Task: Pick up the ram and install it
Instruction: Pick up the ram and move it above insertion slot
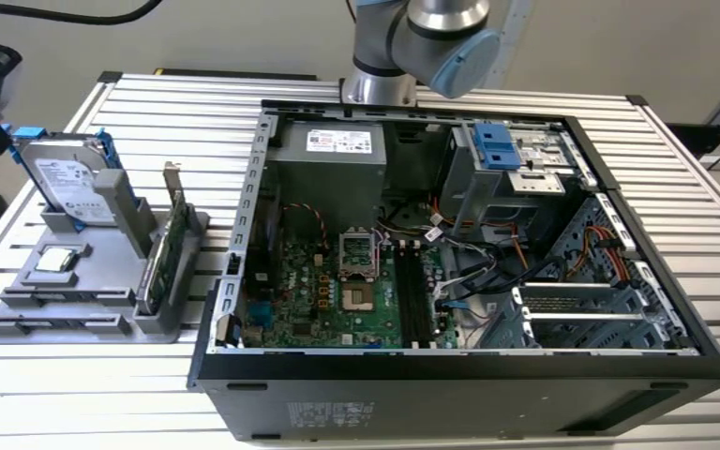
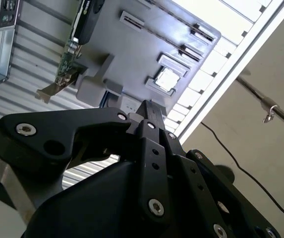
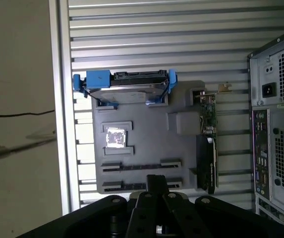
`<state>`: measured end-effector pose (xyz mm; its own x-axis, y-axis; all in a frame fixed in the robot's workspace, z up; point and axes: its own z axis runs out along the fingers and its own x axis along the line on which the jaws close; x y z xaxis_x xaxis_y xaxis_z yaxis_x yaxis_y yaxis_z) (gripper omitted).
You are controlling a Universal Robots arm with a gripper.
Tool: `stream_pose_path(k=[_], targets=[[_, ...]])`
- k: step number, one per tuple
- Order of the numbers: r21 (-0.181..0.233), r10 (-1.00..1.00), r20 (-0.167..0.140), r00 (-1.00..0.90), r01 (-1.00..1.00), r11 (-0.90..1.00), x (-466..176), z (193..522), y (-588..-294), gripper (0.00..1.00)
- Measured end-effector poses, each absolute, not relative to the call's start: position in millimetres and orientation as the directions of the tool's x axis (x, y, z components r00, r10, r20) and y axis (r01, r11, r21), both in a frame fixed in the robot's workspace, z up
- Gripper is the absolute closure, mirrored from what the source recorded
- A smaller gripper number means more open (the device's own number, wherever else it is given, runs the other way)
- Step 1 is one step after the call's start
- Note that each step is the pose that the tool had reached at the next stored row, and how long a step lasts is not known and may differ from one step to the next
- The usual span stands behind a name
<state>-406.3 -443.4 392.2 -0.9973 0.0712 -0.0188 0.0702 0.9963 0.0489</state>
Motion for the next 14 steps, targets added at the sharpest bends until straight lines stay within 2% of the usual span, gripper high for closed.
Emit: stream_pose_path(k=[14], targets=[[0.049,0.071,-0.019,-0.997,0.070,0.996,-407.5,392.2,-450.6,1.00]])
